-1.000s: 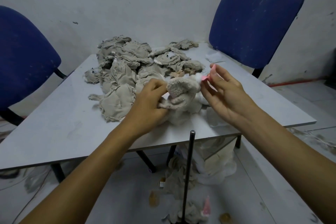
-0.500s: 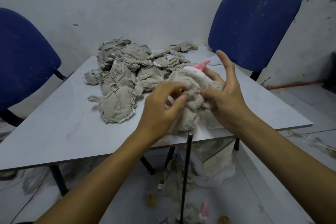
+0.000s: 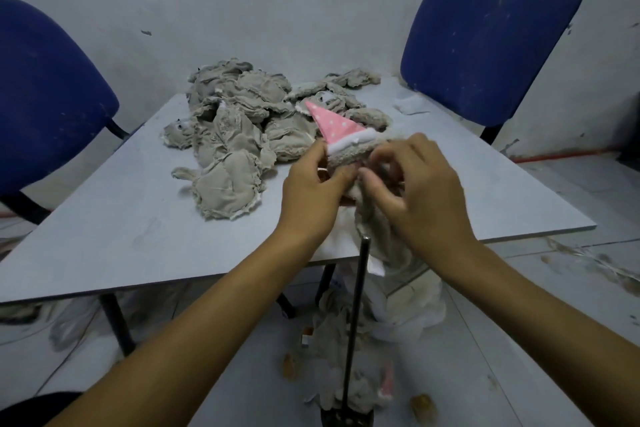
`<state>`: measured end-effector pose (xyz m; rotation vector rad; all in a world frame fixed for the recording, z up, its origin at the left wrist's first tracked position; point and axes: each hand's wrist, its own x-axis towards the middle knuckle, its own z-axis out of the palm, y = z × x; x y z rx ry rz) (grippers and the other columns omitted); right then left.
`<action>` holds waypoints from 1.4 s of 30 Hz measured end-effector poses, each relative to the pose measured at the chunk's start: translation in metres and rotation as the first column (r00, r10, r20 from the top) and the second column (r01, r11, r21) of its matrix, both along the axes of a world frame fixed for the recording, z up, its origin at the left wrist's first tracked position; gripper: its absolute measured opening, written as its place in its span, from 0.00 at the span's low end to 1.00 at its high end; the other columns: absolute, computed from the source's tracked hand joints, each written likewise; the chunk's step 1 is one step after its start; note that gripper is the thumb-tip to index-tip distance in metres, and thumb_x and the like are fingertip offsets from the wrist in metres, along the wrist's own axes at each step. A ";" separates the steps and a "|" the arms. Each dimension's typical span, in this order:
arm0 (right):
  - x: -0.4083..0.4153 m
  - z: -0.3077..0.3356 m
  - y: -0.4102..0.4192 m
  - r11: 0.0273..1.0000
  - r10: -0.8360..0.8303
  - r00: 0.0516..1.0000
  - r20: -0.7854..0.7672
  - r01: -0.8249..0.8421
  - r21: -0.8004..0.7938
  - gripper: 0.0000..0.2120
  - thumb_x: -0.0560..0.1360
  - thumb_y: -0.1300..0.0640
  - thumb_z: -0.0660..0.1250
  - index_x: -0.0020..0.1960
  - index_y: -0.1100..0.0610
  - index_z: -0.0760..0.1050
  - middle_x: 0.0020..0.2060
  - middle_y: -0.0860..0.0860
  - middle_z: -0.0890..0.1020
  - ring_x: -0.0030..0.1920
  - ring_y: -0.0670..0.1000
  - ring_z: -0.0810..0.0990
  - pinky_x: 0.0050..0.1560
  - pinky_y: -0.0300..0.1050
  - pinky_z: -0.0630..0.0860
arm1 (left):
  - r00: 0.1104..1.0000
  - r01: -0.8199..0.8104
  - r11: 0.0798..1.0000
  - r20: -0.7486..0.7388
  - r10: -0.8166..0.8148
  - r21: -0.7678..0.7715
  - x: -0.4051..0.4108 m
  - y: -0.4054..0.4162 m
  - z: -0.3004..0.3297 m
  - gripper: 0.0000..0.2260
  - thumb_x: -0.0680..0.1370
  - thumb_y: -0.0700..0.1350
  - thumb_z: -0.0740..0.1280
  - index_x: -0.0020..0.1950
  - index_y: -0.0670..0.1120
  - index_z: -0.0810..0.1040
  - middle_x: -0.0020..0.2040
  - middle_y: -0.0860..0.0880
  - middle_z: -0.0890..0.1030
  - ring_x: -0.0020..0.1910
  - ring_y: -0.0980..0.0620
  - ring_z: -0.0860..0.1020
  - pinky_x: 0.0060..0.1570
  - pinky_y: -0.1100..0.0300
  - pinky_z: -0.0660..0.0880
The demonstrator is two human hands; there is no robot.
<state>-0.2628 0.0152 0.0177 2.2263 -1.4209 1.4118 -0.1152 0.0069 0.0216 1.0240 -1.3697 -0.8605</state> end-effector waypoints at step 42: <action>-0.005 -0.014 0.051 0.901 0.369 0.873 -0.317 -0.421 -0.109 0.02 0.69 0.65 0.70 0.41 0.64 0.79 0.39 0.58 0.75 0.39 0.57 0.71 0.32 0.52 0.69 | 0.806 0.430 0.886 0.369 -0.463 0.171 0.055 0.035 -0.008 0.20 0.69 0.29 0.66 0.33 0.56 0.80 0.31 0.60 0.80 0.34 0.64 0.75 0.38 0.69 0.72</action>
